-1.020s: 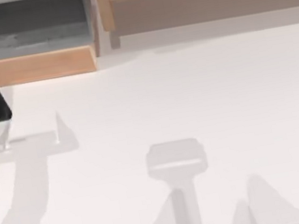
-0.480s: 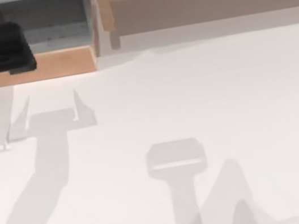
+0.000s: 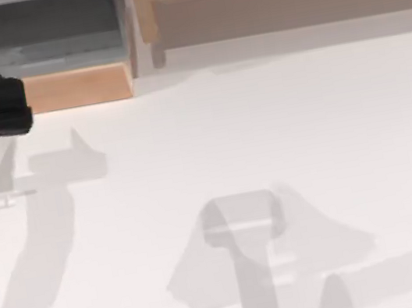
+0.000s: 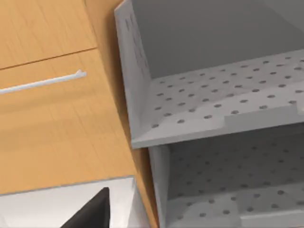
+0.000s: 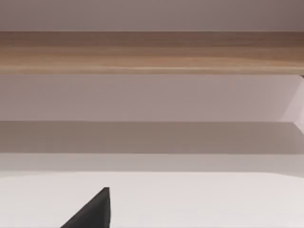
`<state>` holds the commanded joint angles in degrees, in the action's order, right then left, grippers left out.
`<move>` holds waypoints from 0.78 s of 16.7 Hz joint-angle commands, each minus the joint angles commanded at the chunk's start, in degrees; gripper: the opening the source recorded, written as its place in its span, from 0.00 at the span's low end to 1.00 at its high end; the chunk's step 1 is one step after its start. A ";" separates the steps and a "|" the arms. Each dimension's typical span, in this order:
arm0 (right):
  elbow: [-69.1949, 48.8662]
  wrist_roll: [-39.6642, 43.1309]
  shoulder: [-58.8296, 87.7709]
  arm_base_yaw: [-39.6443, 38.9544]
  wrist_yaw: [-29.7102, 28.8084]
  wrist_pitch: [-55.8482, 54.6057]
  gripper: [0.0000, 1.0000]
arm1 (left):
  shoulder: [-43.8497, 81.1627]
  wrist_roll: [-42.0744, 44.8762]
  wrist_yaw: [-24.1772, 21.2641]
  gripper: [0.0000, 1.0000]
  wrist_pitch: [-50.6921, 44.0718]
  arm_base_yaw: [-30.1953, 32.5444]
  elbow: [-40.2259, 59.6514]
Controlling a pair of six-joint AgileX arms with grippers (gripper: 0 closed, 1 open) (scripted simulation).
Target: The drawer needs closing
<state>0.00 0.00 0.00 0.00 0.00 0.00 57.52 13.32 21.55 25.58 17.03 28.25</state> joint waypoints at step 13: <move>0.00 0.00 0.00 0.00 0.00 0.00 1.00 | 42.28 61.44 -48.29 1.00 53.83 -47.89 -10.60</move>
<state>0.00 0.00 0.00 0.00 0.00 0.00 99.80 74.76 -26.74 79.41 -30.86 17.65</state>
